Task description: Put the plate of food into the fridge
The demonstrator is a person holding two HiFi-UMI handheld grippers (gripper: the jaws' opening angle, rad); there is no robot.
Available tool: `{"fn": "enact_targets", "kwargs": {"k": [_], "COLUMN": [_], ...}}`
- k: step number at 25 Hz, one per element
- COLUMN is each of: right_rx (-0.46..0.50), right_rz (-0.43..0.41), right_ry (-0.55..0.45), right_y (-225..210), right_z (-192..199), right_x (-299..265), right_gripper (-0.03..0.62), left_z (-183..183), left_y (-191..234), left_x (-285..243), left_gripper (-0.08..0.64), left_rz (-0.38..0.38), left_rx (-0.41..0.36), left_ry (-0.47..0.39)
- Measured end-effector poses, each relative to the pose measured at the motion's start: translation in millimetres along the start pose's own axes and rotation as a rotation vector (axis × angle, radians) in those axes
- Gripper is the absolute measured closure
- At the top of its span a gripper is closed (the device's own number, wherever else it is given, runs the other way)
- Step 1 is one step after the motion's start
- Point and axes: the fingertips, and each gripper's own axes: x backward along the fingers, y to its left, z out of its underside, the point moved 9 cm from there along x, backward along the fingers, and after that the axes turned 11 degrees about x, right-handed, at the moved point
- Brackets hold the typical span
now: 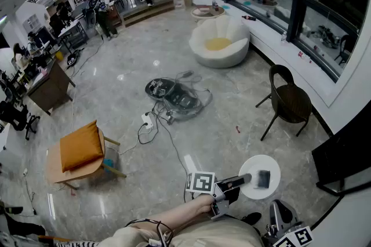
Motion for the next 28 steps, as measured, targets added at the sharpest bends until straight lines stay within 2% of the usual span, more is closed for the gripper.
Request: {"fn": "enact_targets", "kwargs": {"k": [3,6,11,15,18,20,23,25,28], "right_rx": [0.010,0.001,-0.014,0.017,0.047,0.046,0.043,0.029,0.006], "right_rz": [-0.019,-0.005,0.003,-0.004,-0.013,-0.031,-0.043,-0.024,0.016], "right_ry": [-0.007,-0.003,-0.002,0.008,0.006,-0.015,-0.014,-0.001,0.021], "right_y": [-10,-13,-18,-22,-29,-36,-38,-35,-40], "right_z": [-8,-10,-7,-8,-2,5,4,-2,-7], "right_x": [-12,-8,-6,-11,-18,-28,-35,-24,-8], "right_gripper": [0.571,0.571,0.571,0.569,0.569,0.569,0.569,0.569,0.569], "left_z": [-9,-8,-8,-10,-9,-10,-15,-12,-4], "left_y": [-6,-5,-3,-6,-8,-4,-2,-5,-8], "left_x": [-8,-13,-19,-16,-15,-10,-5,-13,-33], "left_gripper": [0.525,0.525,0.525,0.525,0.525,0.525,0.525,0.525,0.525], "left_rz": [0.013,-0.001,-0.001,-0.007,0.038,0.031,-0.021,-0.025,-0.027], "left_rx": [-0.005,-0.033,-0.027,-0.045,0.033,0.068,0.024,-0.017,-0.009], "left_ry": [-0.019,-0.008,-0.001,-0.023,-0.053,-0.086,-0.107,-0.079,-0.035]}}
